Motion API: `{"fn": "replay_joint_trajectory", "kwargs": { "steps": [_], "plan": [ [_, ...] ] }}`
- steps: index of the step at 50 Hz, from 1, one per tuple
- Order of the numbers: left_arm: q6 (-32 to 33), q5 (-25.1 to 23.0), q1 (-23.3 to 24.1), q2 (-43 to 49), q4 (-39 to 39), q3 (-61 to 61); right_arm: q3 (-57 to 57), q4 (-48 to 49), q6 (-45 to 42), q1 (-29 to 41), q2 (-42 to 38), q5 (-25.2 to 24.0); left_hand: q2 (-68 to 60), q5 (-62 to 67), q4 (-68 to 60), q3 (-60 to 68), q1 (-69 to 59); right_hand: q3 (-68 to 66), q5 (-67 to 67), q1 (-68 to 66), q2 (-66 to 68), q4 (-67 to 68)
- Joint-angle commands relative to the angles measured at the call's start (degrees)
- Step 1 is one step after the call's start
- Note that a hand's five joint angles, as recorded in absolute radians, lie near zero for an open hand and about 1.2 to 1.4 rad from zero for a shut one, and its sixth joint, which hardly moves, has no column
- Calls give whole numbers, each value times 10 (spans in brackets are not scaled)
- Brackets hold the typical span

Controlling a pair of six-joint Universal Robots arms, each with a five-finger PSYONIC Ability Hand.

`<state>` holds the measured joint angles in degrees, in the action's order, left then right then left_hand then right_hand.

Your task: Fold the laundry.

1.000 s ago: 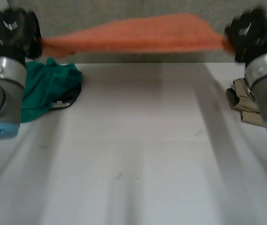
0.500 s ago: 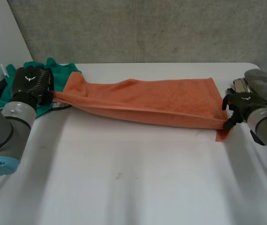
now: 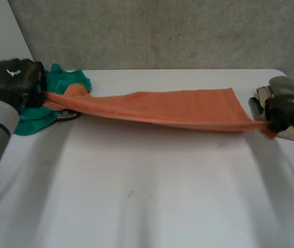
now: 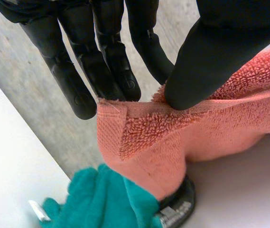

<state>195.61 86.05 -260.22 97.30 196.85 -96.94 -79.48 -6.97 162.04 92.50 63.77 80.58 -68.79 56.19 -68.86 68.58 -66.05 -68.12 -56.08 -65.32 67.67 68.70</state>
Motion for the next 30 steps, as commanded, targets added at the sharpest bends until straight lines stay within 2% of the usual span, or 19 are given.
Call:
{"fn": "replay_joint_trajectory", "kwargs": {
  "steps": [1,4,7,11,13,16,18,19,22,23,27,30],
  "plan": [
    [8,-2,-1,-111,-141,25,-19,-87,-195,-9,165,-1,-112,138,-111,114,-140,-119,-139,-147,123,113],
    [19,-4,-4,-138,-203,31,-34,-143,-305,-12,224,4,-112,138,-111,114,-140,-119,-139,-147,123,113],
    [65,-16,-10,-162,-278,28,-44,-185,-381,-13,260,6,-112,138,-111,114,-140,-119,-139,-147,123,113],
    [140,-35,-13,-168,-329,18,-45,-198,-394,-10,275,9,-112,138,-111,114,-140,-119,-139,-147,123,113],
    [169,-40,-15,-166,-332,4,-47,-198,-393,-7,275,6,-112,138,-111,114,-140,-119,-139,-147,123,113],
    [175,-40,-16,-140,-312,2,-57,-191,-393,-7,257,6,-112,138,-111,114,-140,-119,-139,-147,123,113],
    [177,-40,-15,-104,-292,4,-59,-181,-393,-6,230,7,-112,138,-111,114,-140,-119,-139,-147,123,113],
    [176,-40,-14,-83,-281,7,-52,-163,-393,0,182,12,-112,138,-111,114,-140,-119,-139,-147,123,113],
    [176,-36,-8,-6,-239,39,-29,-128,-393,21,106,33,-112,138,-111,114,-140,-119,-139,-147,123,113],
    [177,-33,-7,13,-230,51,-5,-106,-392,36,66,56,-112,138,-111,114,-140,-119,-139,-147,123,113],
    [174,-31,1,118,-188,134,77,-48,-383,67,-7,121,-112,138,-111,114,-140,-119,-139,-147,123,113],
    [174,-29,14,178,-148,226,142,-6,-381,81,-47,144,-112,138,-111,114,-140,-119,-139,-147,123,113]
  ]
}}
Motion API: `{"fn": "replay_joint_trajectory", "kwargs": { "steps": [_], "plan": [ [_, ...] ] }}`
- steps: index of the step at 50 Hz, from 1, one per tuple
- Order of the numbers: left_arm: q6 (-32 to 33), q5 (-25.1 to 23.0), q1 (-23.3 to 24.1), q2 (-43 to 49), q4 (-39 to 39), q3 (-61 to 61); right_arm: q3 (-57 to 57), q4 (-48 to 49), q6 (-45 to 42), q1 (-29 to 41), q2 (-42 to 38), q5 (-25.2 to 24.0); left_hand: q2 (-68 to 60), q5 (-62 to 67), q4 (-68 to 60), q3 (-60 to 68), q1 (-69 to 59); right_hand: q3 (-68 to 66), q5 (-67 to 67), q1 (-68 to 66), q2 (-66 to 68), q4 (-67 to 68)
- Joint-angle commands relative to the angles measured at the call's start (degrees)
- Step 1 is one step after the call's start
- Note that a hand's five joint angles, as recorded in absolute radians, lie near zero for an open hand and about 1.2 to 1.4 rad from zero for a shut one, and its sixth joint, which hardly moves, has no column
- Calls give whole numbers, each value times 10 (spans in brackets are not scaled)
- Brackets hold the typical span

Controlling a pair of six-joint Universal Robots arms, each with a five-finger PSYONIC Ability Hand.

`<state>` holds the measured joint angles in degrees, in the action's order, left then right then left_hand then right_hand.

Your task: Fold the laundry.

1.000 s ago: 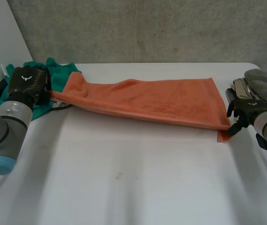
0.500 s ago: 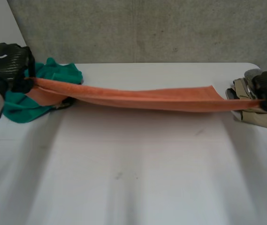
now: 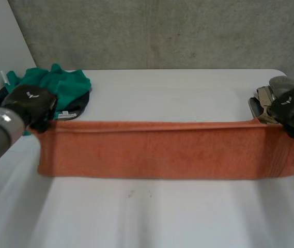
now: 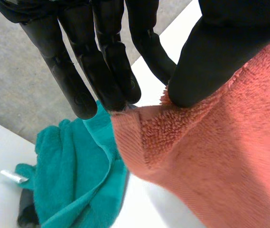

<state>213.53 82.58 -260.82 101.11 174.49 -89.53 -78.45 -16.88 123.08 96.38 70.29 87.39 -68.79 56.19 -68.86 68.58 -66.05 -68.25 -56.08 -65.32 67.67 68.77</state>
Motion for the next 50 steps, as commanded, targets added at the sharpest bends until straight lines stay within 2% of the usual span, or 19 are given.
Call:
{"fn": "replay_joint_trajectory", "kwargs": {
  "steps": [1,4,5,7,8,10,12,15,19,27,36,39,44,50],
  "plan": [
    [-4,6,22,150,89,175,179,131,14,47,-131,80,-112,138,-111,114,-140,-117,-139,-147,123,112],
    [-5,8,30,165,172,253,234,212,37,50,-134,81,-112,138,-111,114,-140,-117,-139,-147,123,112],
    [-7,8,31,165,199,268,254,281,59,50,-127,81,-112,138,-111,114,-140,-117,-139,-147,123,112],
    [-14,8,37,164,290,287,258,356,82,48,-112,85,-112,138,-111,114,-140,-117,-139,-147,123,112],
    [-18,11,39,162,324,287,252,426,101,48,-92,86,-112,138,-111,114,-140,-117,-139,-147,123,112],
    [-42,24,42,150,410,284,243,481,116,50,-74,88,-112,138,-111,114,-140,-117,-139,-147,123,112],
    [-62,35,44,134,444,278,225,519,120,54,-57,87,-112,138,-111,114,-140,-117,-139,-147,123,112],
    [-90,54,37,110,446,255,217,518,128,57,-53,86,-112,138,-111,114,-140,-117,-139,-147,123,112],
    [-105,55,31,107,431,218,189,504,129,63,-54,82,-112,138,-111,114,-140,-117,-139,-147,123,112],
    [-108,52,30,111,411,117,108,464,130,57,-77,43,-112,138,-111,114,-140,-117,-139,-147,123,112],
    [-106,36,32,147,383,7,0,441,122,55,-149,7,-112,138,-111,114,-140,-117,-139,-147,123,112],
    [-102,35,33,146,338,-34,-31,422,118,55,-147,6,-112,138,-111,114,-140,-117,-139,-147,123,112],
    [-98,35,25,95,218,-92,-103,311,84,56,-125,3,-112,138,-111,114,-140,-117,-139,-147,123,112],
    [-59,32,-9,-26,-3,-168,-187,144,14,29,-10,10,-112,138,-111,114,-140,-117,-139,-147,123,112]
  ]
}}
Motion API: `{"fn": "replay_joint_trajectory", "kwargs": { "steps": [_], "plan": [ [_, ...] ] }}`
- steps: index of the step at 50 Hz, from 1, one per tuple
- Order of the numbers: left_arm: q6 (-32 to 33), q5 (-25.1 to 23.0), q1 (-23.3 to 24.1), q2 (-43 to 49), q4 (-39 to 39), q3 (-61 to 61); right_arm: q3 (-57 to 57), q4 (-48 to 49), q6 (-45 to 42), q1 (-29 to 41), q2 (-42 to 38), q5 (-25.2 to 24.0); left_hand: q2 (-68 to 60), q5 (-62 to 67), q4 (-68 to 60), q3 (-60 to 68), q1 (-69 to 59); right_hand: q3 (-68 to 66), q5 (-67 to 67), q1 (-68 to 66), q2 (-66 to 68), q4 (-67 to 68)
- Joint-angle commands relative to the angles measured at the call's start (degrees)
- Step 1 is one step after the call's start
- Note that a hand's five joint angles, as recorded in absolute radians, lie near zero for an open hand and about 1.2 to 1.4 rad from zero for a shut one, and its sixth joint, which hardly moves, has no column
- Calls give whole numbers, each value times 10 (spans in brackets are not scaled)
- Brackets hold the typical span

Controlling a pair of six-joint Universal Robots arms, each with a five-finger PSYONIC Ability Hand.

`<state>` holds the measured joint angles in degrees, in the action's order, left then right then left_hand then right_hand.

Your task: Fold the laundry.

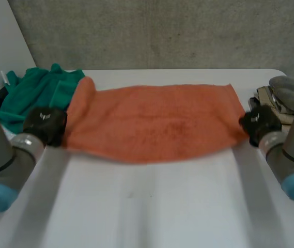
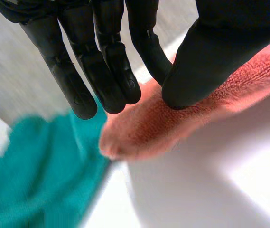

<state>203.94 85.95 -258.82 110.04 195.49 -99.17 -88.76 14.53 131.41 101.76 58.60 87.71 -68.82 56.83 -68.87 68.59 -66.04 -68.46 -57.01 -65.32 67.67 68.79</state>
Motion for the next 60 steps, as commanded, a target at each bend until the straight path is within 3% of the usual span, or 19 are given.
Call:
{"fn": "replay_joint_trajectory", "kwargs": {
  "steps": [1,2,6,9,14,26,34,37,38,39,40,41,44,47,53,60],
  "plan": [
    [51,-2,-30,-129,-243,-79,-109,-219,-98,-43,140,7,-112,132,-111,114,-140,-115,-130,-147,123,112],
    [84,-2,-32,-154,-295,-94,-120,-243,-114,-51,155,7,-112,132,-111,114,-140,-115,-130,-147,123,112],
    [169,-5,-34,-192,-382,-118,-159,-305,-189,-77,217,3,-112,132,-111,114,-140,-115,-130,-147,123,112],
    [197,-6,-30,-195,-381,-115,-159,-291,-210,-83,232,2,-112,132,-111,114,-140,-115,-130,-147,123,112],
    [194,-7,-29,-176,-312,-68,-137,-217,-187,-77,217,3,-112,132,-111,114,-140,-115,-130,-147,123,112],
    [85,7,1,31,-120,90,53,-15,-110,8,-6,34,-112,132,-111,114,-140,-115,-130,-147,123,112],
    [77,95,20,138,-108,211,200,77,-106,19,-135,33,-112,132,-111,114,-140,-115,-130,-147,123,112],
    [75,102,27,154,-95,234,238,112,-106,19,-178,13,-112,132,-111,114,-140,-115,-130,-147,123,112],
    [73,101,31,160,-83,240,247,117,-106,20,-189,12,-109,129,-108,111,-136,110,96,79,-103,-114],
    [73,101,35,160,-77,241,255,119,-106,20,-200,10,83,-63,83,-81,55,397,383,366,-390,-401],
    [72,102,38,160,-71,242,267,121,-105,21,-214,11,271,-251,272,-269,244,585,570,553,-577,-588],
    [72,106,47,160,-58,243,273,121,-104,22,-219,14,420,-400,420,-417,392,585,570,553,-577,-588],
    [68,108,56,155,-43,243,279,120,-86,27,-218,21,585,-565,586,-583,557,585,570,553,-577,-588],
    [50,107,60,137,-35,233,270,114,-53,24,-212,23,588,-568,589,-586,560,585,570,553,-577,-588],
    [17,102,57,72,-32,181,180,17,43,13,-105,9,588,-568,589,-586,560,585,570,553,-577,-588],
    [10,99,56,23,-29,112,105,-117,126,-20,-42,-48,588,-568,589,-586,560,585,570,553,-577,-588]
  ]
}}
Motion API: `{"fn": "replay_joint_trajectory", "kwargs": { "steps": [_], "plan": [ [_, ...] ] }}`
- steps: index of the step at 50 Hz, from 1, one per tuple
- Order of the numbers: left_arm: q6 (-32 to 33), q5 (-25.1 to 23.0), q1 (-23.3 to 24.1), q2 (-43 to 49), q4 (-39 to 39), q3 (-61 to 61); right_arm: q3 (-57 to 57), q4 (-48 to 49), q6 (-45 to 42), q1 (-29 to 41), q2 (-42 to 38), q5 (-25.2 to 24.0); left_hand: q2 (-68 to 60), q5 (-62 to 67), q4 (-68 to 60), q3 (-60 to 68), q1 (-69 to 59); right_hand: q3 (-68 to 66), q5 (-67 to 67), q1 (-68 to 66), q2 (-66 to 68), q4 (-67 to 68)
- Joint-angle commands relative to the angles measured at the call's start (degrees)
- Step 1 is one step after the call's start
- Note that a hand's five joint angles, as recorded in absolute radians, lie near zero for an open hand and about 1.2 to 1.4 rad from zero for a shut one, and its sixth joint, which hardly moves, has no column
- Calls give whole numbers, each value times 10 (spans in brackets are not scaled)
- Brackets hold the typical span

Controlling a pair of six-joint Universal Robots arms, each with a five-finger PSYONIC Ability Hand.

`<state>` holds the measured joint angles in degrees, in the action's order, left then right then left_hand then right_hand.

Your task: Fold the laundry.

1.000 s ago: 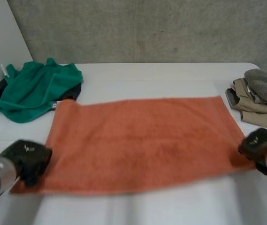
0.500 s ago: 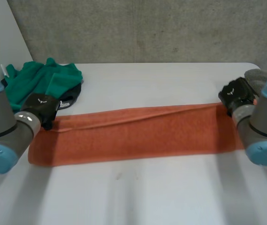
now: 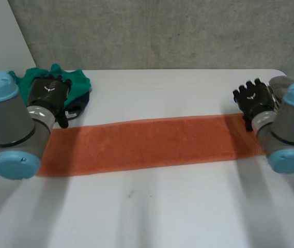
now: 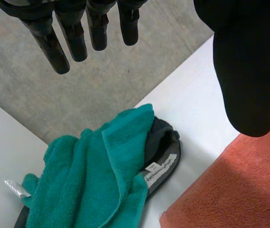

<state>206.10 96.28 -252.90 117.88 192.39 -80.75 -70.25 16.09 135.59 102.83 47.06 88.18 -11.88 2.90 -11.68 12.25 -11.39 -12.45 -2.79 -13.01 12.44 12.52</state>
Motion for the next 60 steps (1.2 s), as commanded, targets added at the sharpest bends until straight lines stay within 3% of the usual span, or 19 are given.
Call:
{"fn": "replay_joint_trajectory", "kwargs": {
  "steps": [1,6,17,18,19,20,26,35,41,50,56,60],
  "plan": [
    [-11,-5,-4,-63,4,-87,-86,-143,87,-37,75,-61,19,-29,17,-22,14,24,28,30,-24,-25],
    [-11,-5,-3,-73,11,-118,-110,-164,87,-70,81,-87,19,-29,17,-22,14,-57,-54,-51,57,56],
    [-11,-5,-2,-72,25,-135,-111,-126,71,-89,52,-85,19,-29,17,-22,14,-190,-186,-184,190,189],
    [-11,-5,-2,-72,26,-135,-111,-118,69,-89,49,-85,19,-29,17,-22,14,-252,-248,-246,252,251],
    [-11,-5,-1,-72,26,-134,-111,-104,63,-91,45,-82,19,-29,17,-22,14,-549,-545,-543,549,548],
    [-11,-5,-1,-72,26,-134,-110,-99,59,-94,43,-80,19,-29,17,-22,14,-674,-671,-669,674,674],
    [-11,-5,0,-81,27,-135,-111,-105,28,-119,48,-57,19,-29,17,-22,14,-676,-672,-670,676,675],
    [-11,-6,-2,-114,26,-148,-148,-141,-71,-243,115,-27,19,-29,17,-22,14,-676,-672,-670,676,675],
    [-11,-7,0,-129,26,-159,-141,-136,-120,-256,150,-13,19,-29,17,-22,14,-676,-672,-670,676,675],
    [-17,-6,2,-150,26,-160,-135,-69,-65,-50,198,-31,19,-29,17,-22,14,-676,-672,-670,676,675],
    [-35,-5,4,-164,26,-161,-142,33,-55,151,186,-98,19,-29,17,-22,14,-676,-672,-670,676,675],
    [-38,-6,8,-164,26,-161,-128,72,-59,259,123,-133,19,-29,17,-22,14,-676,-672,-670,676,675]
  ]
}}
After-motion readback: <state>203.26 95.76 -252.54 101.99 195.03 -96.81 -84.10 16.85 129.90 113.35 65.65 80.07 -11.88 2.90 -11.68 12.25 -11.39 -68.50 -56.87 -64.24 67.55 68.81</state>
